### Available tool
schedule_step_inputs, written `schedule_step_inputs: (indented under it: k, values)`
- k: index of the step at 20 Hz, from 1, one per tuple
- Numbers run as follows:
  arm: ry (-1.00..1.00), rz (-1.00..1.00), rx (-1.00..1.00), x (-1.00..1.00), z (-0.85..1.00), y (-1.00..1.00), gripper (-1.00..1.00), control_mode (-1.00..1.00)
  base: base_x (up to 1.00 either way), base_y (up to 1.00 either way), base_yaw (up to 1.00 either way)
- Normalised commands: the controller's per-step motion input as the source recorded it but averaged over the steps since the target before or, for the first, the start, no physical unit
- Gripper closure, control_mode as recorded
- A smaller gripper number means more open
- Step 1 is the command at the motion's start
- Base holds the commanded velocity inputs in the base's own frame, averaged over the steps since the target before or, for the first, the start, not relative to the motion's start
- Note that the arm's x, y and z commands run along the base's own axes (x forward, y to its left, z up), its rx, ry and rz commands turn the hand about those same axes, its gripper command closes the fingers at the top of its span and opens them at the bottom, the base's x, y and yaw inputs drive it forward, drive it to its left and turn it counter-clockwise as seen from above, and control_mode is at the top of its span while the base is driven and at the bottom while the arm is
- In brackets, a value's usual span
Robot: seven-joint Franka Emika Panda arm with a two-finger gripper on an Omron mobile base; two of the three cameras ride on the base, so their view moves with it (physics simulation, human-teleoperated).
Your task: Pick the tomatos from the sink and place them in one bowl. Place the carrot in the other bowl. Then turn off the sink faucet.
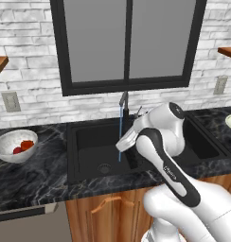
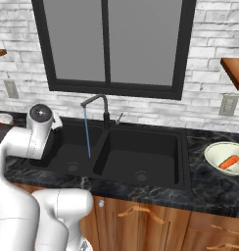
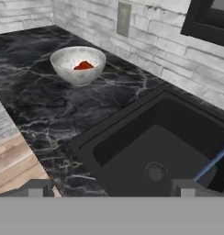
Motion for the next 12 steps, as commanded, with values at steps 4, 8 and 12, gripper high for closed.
schedule_step_inputs:
  k: [4,8,12]
  values:
    - [0.01,-0.16,0.0,0.14,0.0,-0.51,-1.0,-1.0,0.0,0.0,0.0]
    - [0.01,-0.16,0.06,0.18,0.0,-0.37,-1.0,-1.0,0.0,0.0,0.0]
    - [0.0,-0.12,0.06,0.31,-0.02,-0.44,-1.0,-1.0,0.0,0.0,0.0]
